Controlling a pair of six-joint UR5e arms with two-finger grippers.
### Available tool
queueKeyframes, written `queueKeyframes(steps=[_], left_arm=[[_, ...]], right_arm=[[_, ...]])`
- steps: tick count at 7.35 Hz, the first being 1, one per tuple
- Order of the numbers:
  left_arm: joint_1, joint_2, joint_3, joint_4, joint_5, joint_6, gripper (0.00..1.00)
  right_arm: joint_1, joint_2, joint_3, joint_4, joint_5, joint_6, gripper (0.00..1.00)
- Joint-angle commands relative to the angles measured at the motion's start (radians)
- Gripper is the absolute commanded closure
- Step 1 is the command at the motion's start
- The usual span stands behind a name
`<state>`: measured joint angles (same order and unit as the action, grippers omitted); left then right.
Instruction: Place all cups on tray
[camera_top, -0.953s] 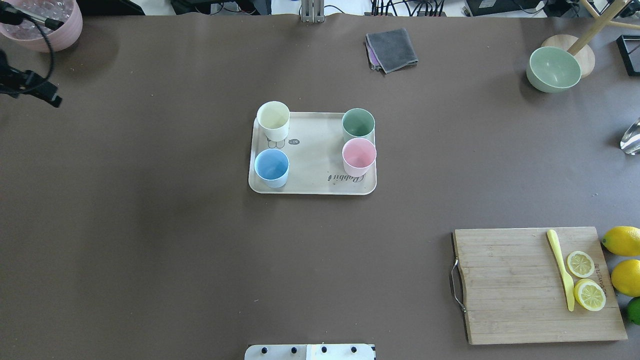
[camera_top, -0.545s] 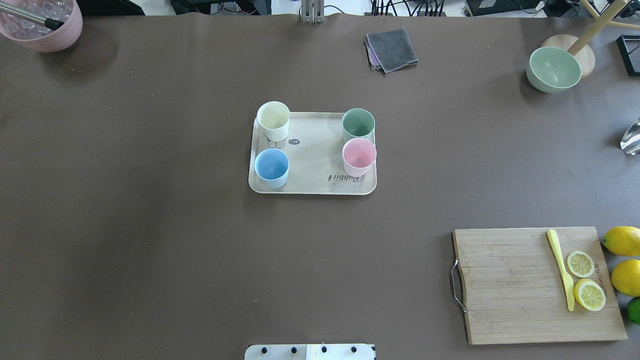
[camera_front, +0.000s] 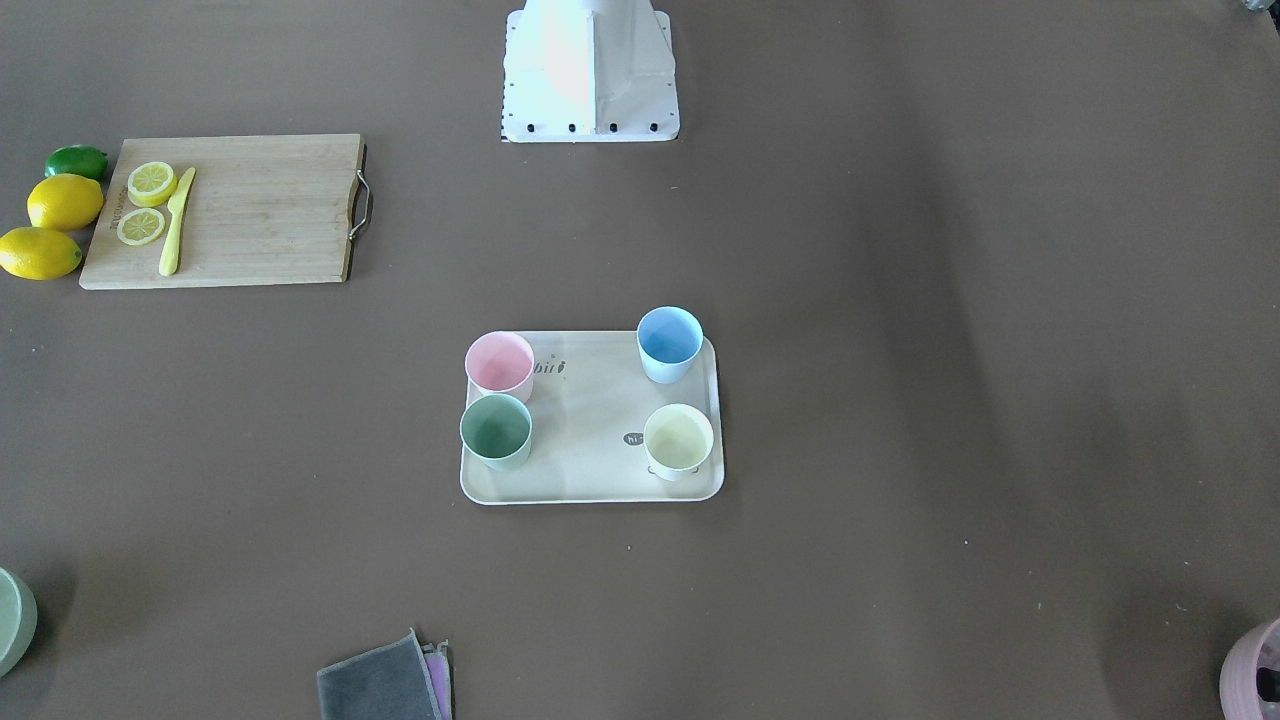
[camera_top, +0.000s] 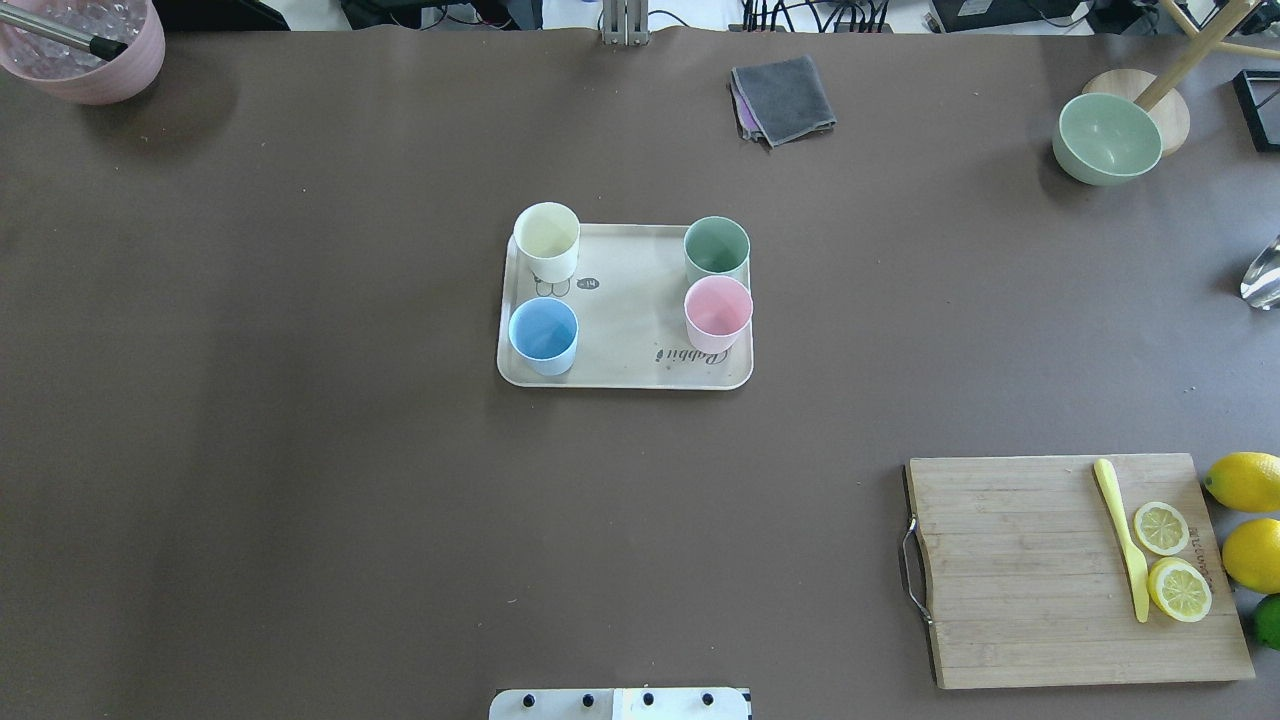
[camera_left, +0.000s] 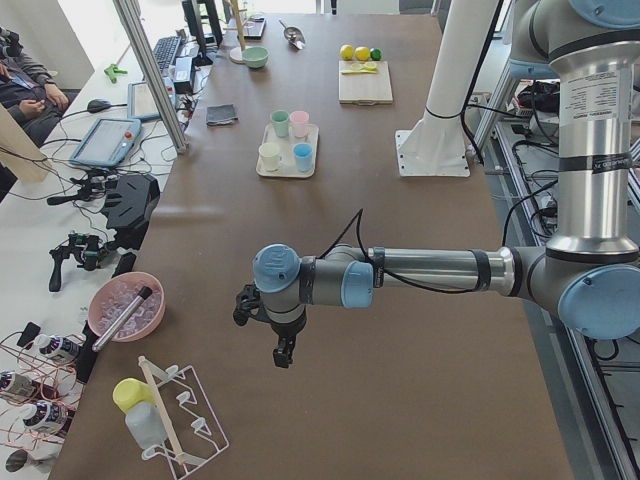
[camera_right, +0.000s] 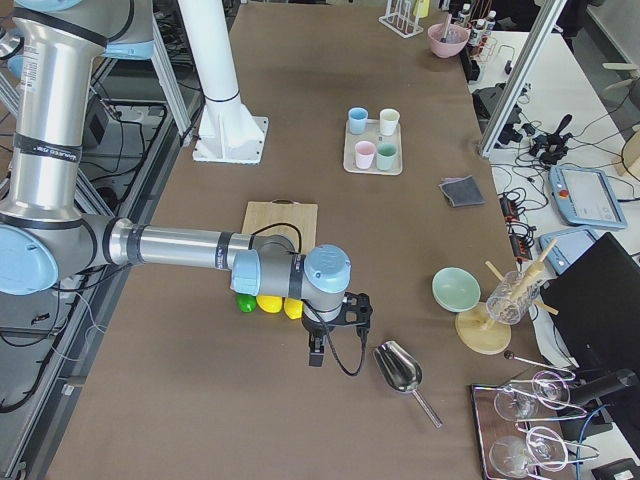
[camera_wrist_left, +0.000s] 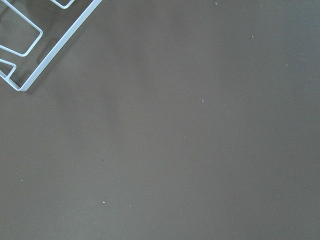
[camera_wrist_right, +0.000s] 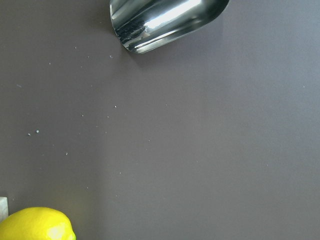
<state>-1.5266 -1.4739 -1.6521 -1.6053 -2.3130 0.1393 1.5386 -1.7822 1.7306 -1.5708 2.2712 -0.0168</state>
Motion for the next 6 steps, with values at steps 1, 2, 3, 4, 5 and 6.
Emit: queueKeyframes(steps=[1,2,3,4,5,6], left_arm=[[-0.001,0.01,-0.009,-0.004,0.007,0.003,0.01],[0.0,0.006,-0.015,-0.008,0.006,0.005,0.01],[0.0,0.0,-0.015,-0.028,0.007,0.005,0.01],[0.0,0.003,-0.015,-0.041,0.007,0.005,0.01],[0.0,0.006,-0.012,-0.041,0.007,0.006,0.01],[0.0,0.006,-0.015,-0.042,0.007,0.005,0.01]], right_arm=[[-0.002,0.001,0.001,0.0,0.002,0.0,0.0],[-0.002,0.001,0.0,0.0,0.004,0.0,0.0],[-0.005,0.001,0.0,0.0,0.004,0.0,0.0],[-0.005,0.001,0.001,0.0,0.004,0.001,0.0],[-0.005,0.007,0.0,0.0,0.004,0.0,0.0],[-0.005,0.021,0.0,0.0,0.004,0.001,0.0]])
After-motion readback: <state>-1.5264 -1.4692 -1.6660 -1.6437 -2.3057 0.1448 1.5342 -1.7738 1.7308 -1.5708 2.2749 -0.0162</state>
